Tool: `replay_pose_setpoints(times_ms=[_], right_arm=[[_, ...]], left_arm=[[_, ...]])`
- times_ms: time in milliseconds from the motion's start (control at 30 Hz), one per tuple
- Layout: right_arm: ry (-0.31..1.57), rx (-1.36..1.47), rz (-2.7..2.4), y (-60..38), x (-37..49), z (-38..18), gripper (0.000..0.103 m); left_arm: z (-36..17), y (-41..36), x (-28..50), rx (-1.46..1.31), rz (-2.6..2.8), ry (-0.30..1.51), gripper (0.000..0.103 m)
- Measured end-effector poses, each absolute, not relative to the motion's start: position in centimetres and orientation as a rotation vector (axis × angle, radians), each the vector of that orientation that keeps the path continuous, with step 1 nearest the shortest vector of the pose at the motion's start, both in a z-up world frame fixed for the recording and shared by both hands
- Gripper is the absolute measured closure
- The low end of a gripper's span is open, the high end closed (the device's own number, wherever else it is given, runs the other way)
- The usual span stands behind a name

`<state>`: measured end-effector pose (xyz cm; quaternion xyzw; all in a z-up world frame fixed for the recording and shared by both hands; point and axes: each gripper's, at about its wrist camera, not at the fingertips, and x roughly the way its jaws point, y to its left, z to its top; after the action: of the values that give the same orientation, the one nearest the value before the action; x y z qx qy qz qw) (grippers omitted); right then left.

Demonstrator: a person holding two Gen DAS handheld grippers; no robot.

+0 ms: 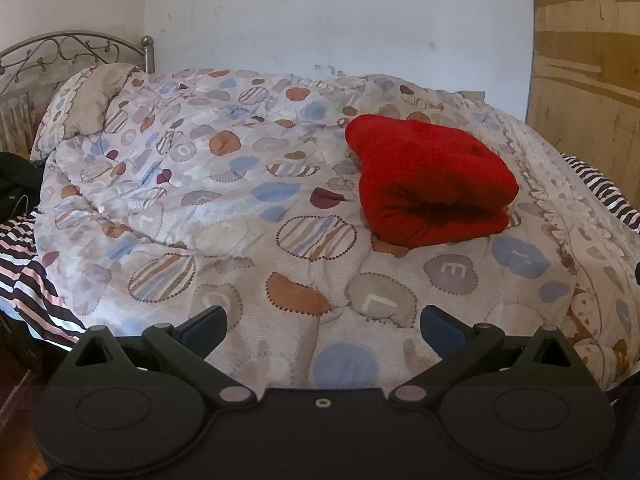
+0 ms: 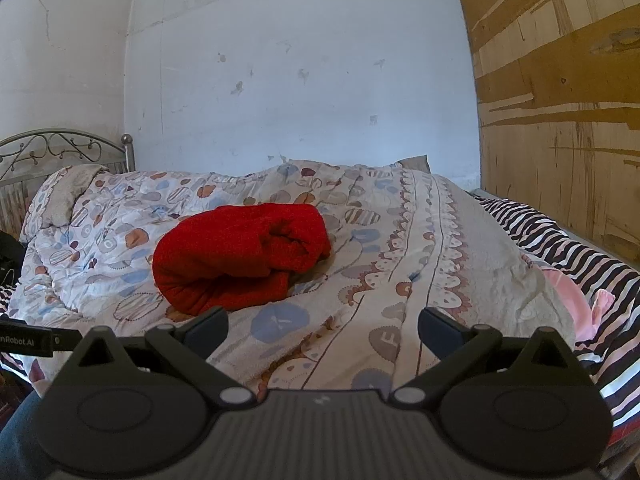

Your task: Fold small clothes

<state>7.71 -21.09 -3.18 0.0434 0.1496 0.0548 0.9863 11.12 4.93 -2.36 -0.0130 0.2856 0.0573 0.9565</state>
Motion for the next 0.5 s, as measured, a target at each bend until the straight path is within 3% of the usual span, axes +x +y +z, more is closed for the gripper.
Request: replay_pose_setpoints(times_ms=[500], right_arm=[[0.326,0.095,0.098,-21.3,8.1,-3.6,0.000]], left_arm=[[-2.7,5.6,12.4,-0.038,0.150,0.629,0.001]])
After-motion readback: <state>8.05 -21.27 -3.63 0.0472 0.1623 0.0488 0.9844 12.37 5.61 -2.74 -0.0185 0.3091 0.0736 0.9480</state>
